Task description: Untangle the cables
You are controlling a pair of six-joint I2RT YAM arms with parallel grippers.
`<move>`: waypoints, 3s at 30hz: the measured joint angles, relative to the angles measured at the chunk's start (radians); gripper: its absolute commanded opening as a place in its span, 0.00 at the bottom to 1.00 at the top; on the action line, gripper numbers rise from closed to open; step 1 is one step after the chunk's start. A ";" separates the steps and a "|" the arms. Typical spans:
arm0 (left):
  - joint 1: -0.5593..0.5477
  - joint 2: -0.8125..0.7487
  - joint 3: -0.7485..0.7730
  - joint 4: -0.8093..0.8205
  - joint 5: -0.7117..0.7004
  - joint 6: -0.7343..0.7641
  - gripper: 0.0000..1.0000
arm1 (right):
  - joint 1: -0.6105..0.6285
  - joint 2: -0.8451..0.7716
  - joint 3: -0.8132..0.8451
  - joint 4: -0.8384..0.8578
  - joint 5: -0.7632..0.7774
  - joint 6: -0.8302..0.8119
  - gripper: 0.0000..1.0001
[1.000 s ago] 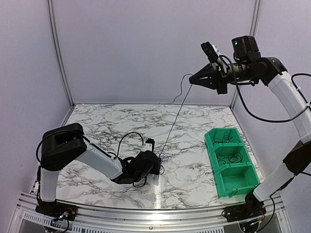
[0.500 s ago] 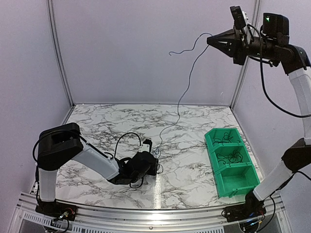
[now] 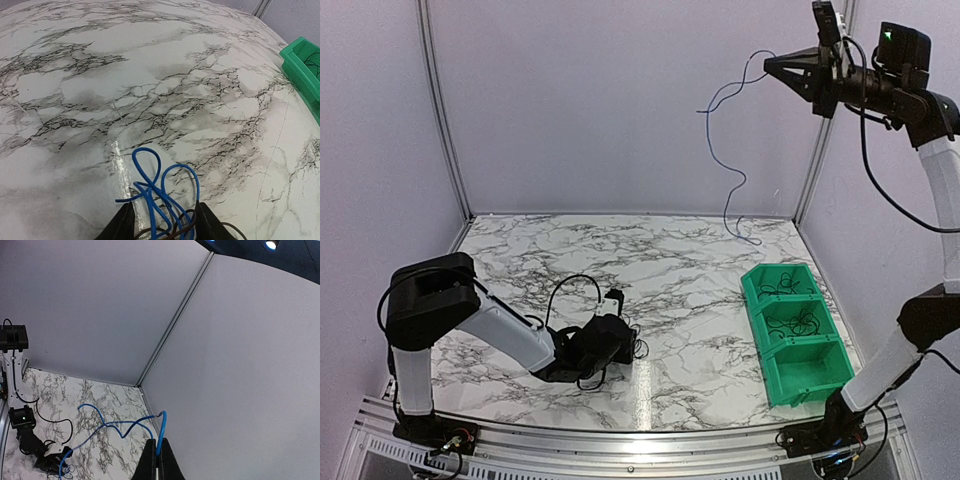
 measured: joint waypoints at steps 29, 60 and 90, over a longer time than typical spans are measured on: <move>0.095 -0.357 0.274 -0.383 0.160 0.391 0.71 | -0.003 -0.225 -0.723 -0.074 0.204 -0.168 0.00; 0.244 -0.279 0.263 -0.433 0.145 0.563 0.72 | -0.031 -0.607 -0.649 -0.535 0.597 -0.469 0.00; 0.244 -0.242 0.263 -0.433 0.101 0.589 0.72 | -0.031 -0.913 -1.142 -0.550 0.875 -0.628 0.00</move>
